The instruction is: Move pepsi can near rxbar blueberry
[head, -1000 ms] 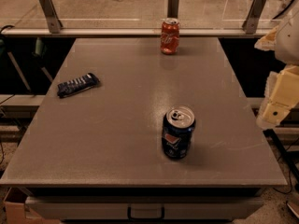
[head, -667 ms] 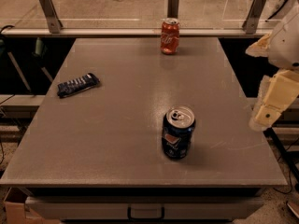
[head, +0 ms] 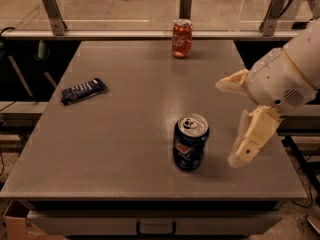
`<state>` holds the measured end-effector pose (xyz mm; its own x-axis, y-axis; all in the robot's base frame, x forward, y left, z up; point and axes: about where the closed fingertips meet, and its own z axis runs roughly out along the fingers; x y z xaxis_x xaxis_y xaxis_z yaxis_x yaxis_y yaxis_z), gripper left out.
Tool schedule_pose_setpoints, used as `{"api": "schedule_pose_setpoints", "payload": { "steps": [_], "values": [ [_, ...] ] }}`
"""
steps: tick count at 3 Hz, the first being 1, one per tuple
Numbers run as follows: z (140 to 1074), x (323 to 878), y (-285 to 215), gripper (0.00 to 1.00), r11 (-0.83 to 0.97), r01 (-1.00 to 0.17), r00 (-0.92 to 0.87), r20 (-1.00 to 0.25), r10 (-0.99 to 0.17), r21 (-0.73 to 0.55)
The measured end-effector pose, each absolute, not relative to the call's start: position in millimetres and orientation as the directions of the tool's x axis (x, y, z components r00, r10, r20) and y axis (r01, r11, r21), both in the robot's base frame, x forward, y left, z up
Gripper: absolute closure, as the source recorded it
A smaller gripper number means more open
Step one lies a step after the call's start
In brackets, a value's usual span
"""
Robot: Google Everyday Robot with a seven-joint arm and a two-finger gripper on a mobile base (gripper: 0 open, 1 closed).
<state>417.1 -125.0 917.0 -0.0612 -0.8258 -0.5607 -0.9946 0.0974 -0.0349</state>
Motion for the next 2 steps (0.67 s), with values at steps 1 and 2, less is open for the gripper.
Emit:
{"api": "schedule_pose_setpoints", "payload": {
  "steps": [1, 2],
  "values": [
    [905.5, 400.6, -82.1, 0.00, 0.018, -1.000, -0.013, -0.677, -0.736, -0.001],
    [894.5, 393.4, -52.7, 0.00, -0.023, -1.000, 0.007, -0.751, -0.660, 0.011]
  ]
}}
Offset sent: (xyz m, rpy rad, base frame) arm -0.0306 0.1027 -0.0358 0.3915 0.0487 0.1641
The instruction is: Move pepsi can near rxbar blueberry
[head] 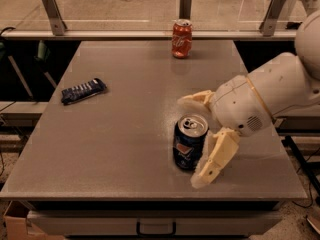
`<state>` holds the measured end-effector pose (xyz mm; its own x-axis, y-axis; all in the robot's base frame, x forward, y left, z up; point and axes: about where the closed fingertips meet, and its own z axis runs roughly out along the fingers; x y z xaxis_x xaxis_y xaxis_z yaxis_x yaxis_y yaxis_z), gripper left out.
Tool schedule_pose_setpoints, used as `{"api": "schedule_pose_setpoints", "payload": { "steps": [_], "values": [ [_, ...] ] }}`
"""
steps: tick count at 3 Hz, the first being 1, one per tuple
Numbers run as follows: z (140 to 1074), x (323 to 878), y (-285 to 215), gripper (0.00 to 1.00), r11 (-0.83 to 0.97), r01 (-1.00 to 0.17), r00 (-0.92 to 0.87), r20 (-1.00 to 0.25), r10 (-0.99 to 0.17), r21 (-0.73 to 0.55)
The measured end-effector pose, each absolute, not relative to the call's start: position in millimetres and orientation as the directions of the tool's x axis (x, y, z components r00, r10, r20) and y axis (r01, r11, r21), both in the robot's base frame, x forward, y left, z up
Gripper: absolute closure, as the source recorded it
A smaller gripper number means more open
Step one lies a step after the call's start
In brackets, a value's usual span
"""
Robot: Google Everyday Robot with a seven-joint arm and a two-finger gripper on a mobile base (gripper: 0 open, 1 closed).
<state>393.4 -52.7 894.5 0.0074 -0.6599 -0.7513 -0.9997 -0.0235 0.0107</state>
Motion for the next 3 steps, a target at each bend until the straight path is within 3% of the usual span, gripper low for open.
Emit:
{"api": "schedule_pose_setpoints", "payload": {
  "steps": [1, 3],
  "values": [
    [883.9, 396.8, -51.2, 0.17, -0.003, -1.000, -0.001, -0.784, -0.621, 0.004],
    [880.9, 416.9, -77.9, 0.64, 0.066, -0.997, -0.013, -0.802, -0.598, -0.033]
  ]
}}
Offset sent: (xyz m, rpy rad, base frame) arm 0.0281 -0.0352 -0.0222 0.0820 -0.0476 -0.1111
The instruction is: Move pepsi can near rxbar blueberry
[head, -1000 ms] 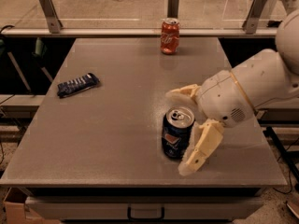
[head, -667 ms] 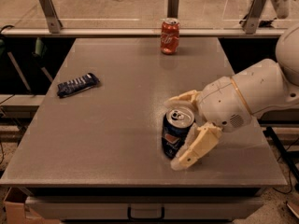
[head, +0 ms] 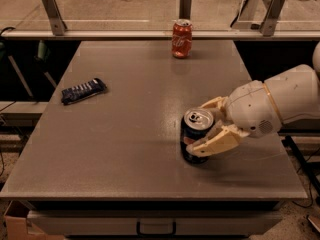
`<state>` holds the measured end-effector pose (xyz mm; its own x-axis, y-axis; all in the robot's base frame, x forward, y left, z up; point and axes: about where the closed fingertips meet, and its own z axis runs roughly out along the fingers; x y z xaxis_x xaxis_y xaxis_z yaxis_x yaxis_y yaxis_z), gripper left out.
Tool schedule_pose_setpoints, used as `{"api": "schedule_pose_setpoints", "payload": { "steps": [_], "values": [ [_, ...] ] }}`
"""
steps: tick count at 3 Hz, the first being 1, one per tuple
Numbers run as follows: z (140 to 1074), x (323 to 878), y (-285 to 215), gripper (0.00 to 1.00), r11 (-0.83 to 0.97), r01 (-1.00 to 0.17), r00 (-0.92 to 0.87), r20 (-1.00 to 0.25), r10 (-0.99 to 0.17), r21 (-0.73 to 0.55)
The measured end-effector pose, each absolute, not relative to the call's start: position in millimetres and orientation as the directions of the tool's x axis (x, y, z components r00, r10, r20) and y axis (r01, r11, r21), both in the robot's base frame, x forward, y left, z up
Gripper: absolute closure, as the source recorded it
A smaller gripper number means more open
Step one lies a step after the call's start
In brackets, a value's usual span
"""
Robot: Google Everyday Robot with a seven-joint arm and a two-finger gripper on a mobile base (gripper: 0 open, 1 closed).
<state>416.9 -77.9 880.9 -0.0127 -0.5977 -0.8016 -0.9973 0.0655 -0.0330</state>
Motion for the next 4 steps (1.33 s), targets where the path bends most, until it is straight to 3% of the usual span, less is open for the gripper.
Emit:
{"api": "schedule_pose_setpoints", "payload": {
  "steps": [1, 2, 4],
  "values": [
    [898.5, 428.1, -82.8, 0.87, 0.092, -0.994, 0.001, -0.821, -0.571, -0.065],
    [940.3, 451.1, -102.6, 1.00, 0.161, -0.979, 0.020, -0.838, -0.545, -0.127],
    [945.2, 459.1, -95.7, 1.00, 0.163, -0.976, 0.035, -0.834, -0.550, -0.148]
  ]
}}
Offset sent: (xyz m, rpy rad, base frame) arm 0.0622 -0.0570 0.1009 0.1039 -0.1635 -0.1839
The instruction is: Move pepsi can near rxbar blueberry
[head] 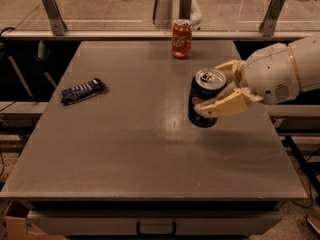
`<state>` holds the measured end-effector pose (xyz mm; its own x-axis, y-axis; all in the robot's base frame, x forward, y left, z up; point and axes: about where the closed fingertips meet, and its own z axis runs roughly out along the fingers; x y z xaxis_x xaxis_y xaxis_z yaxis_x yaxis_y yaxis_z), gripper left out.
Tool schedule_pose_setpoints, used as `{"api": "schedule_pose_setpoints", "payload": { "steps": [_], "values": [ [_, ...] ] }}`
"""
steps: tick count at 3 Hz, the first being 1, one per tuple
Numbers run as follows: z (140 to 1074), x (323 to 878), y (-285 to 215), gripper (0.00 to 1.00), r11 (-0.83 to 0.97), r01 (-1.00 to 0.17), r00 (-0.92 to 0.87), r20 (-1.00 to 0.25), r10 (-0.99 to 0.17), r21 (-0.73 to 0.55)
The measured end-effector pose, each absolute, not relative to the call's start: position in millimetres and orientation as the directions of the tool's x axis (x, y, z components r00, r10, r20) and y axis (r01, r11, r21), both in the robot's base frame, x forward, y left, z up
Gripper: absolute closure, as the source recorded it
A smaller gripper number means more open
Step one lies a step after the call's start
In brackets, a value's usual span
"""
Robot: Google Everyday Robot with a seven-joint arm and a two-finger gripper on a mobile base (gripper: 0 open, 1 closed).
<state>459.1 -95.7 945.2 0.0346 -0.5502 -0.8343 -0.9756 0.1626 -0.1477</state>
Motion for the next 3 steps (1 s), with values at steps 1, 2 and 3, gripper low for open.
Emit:
{"api": "schedule_pose_setpoints", "payload": {
  "steps": [1, 2, 3],
  "values": [
    [946.9, 474.5, -73.4, 1.00, 0.135, -0.978, 0.060, -0.830, -0.555, -0.161],
    [937.4, 524.0, -6.6, 1.00, 0.068, -0.980, 0.118, -0.823, -0.555, -0.186],
    [924.9, 576.2, 43.9, 1.00, 0.043, -0.974, 0.163, -0.817, -0.553, -0.223]
  ]
}}
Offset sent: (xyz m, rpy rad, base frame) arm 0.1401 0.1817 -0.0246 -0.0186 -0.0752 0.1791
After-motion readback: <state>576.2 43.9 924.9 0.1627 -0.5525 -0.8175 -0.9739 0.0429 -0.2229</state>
